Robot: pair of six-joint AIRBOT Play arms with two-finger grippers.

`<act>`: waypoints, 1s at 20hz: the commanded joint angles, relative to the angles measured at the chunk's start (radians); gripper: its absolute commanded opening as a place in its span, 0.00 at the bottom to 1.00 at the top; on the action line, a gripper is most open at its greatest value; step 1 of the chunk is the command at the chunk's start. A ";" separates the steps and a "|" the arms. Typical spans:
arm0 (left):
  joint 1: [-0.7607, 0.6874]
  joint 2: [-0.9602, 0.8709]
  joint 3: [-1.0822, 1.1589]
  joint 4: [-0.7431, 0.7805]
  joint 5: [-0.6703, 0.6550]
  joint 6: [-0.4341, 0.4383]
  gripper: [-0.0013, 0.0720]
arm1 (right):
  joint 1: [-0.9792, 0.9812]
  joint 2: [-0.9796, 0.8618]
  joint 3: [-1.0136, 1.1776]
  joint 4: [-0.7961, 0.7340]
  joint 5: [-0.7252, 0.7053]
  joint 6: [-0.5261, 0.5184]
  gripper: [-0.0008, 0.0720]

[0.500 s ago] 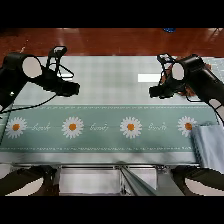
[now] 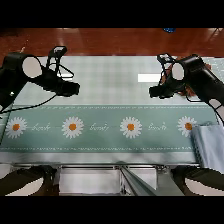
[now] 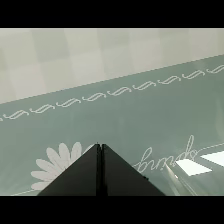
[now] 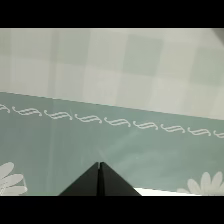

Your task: Fold the shirts.

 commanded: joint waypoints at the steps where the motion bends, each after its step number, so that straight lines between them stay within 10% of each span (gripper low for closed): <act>1: -0.001 -0.001 0.000 0.000 0.000 0.000 0.05 | 0.000 0.001 0.000 0.000 0.000 0.000 0.03; 9: 0.000 -0.004 -0.001 0.003 0.138 0.000 0.07 | 0.000 -0.003 -0.001 -0.037 -0.236 0.001 0.04; 10: 0.002 -0.009 -0.001 0.006 0.195 -0.001 0.28 | 0.000 -0.003 -0.001 -0.114 -0.347 0.001 0.17; 11: 0.003 -0.017 -0.001 0.012 0.243 -0.011 0.69 | 0.000 -0.004 -0.002 -0.241 -0.468 0.010 0.51; 15: 0.008 -0.047 -0.001 0.039 0.261 -0.019 0.71 | -0.111 -0.072 0.004 -0.772 -0.727 0.351 0.58; 18: 0.008 -0.048 0.000 0.050 0.206 -0.019 0.71 | -0.348 -0.171 0.015 -0.658 -0.711 0.482 0.57; 20: 0.008 -0.048 -0.001 0.079 0.156 -0.020 0.71 | -0.505 -0.230 0.063 -0.381 -0.727 0.388 0.56</act>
